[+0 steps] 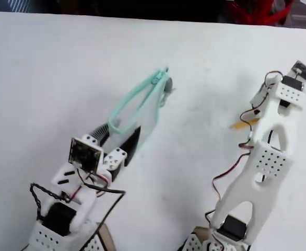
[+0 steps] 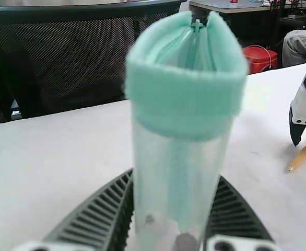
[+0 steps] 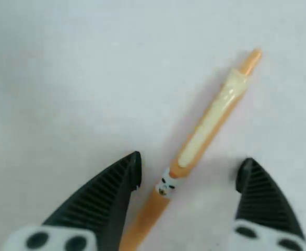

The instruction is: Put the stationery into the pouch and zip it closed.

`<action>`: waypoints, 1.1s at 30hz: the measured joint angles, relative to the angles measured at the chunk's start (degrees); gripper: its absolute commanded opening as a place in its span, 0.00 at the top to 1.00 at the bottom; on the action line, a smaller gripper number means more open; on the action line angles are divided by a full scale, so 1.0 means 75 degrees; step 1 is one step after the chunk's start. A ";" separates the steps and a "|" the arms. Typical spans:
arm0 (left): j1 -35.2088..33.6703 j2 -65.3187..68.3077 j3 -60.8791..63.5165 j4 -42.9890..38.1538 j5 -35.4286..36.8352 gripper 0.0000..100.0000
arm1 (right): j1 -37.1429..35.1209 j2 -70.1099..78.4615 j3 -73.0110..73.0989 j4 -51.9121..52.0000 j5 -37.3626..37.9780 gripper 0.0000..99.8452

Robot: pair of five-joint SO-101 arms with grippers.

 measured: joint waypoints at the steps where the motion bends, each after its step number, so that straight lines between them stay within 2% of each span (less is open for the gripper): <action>1: 0.0000 0.0000 0.0000 0.0000 0.0000 0.81 | 0.0023 0.0129 -0.0211 0.0117 0.0000 0.99; 3: 0.0000 0.0000 0.0000 0.0000 0.0000 0.81 | 0.0059 0.0328 -0.0610 0.0399 0.0000 0.94; 5: 0.0000 0.0000 0.0000 0.0000 0.0000 0.81 | 0.0070 0.0457 -0.1020 0.0727 0.0141 0.99; 12: 0.0000 0.0000 0.0000 0.0000 0.0000 0.81 | -0.0164 0.0422 -0.3059 0.2719 0.0598 0.98; 15: 0.0000 0.0000 0.0000 0.0000 0.0000 0.81 | -0.0188 -0.0164 -0.3915 0.3001 0.0774 0.98; 20: 0.0000 0.0000 0.0000 0.0000 0.0000 0.81 | -0.0434 -0.1676 -0.4220 0.3059 0.0832 0.98; 26: 0.0000 0.0000 0.0000 0.0000 0.0000 0.81 | -0.0891 -0.3669 -0.3833 0.3059 0.0832 0.98; 33: 0.0000 0.0000 0.0000 0.0000 0.0000 0.81 | -0.2110 -0.6576 -0.0516 0.3059 0.0832 0.98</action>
